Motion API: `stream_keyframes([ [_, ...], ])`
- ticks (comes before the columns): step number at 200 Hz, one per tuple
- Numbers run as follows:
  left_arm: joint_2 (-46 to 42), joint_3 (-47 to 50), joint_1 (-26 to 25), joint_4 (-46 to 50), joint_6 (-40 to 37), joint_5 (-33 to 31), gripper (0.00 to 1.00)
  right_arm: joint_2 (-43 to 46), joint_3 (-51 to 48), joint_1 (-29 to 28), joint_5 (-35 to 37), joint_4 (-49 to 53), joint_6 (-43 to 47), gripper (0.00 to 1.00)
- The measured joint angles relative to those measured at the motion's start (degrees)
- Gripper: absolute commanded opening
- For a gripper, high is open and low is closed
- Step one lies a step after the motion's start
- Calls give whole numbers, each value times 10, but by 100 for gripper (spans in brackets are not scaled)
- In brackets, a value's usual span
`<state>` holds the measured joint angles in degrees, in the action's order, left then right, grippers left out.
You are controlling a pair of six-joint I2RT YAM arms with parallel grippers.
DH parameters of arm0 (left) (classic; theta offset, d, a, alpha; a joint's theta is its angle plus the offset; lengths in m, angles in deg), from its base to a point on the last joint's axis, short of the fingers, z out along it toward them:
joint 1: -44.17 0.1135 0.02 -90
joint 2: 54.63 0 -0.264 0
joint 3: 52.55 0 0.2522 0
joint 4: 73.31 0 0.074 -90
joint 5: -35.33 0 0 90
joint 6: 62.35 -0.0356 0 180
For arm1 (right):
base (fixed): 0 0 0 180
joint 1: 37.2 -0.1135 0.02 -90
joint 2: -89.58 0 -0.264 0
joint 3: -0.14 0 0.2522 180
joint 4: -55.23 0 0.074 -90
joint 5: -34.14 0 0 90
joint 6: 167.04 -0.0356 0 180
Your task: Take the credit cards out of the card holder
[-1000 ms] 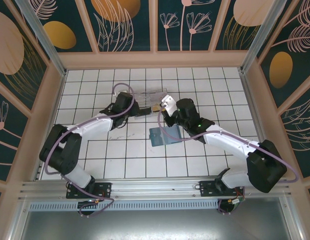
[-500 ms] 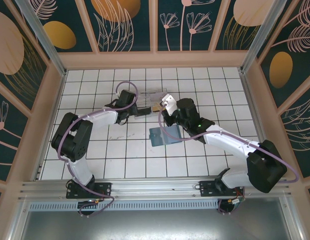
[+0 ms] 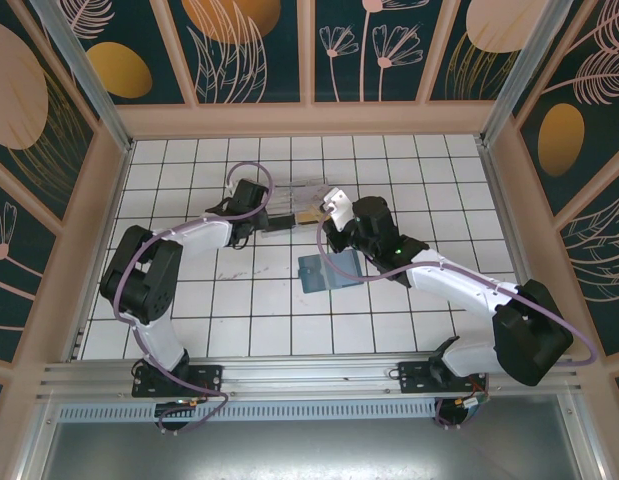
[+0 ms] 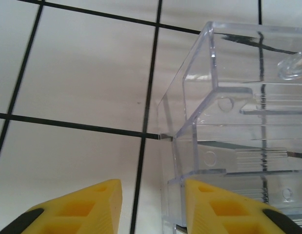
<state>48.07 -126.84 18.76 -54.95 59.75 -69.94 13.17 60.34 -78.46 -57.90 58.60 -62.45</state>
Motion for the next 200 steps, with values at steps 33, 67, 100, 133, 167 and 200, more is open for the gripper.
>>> stream_keyframes([
  [33,-1,0,9,3,-20,-20,42,0,0,-2,-4,0,0,0],
  [67,-1,0,13,0,-52,-36,41,0,0,-12,-20,0,5,0],
  [100,-1,0,31,-10,-82,-36,44,-3,0,-31,-37,-1,20,0],
  [133,-5,7,45,-36,-95,-9,56,-9,0,-49,-47,-4,50,0],
  [167,-86,61,44,-61,-88,62,79,-48,14,-64,-38,1,112,0],
  [200,-207,95,44,-91,-64,120,97,-100,57,-66,-36,34,214,0],
])
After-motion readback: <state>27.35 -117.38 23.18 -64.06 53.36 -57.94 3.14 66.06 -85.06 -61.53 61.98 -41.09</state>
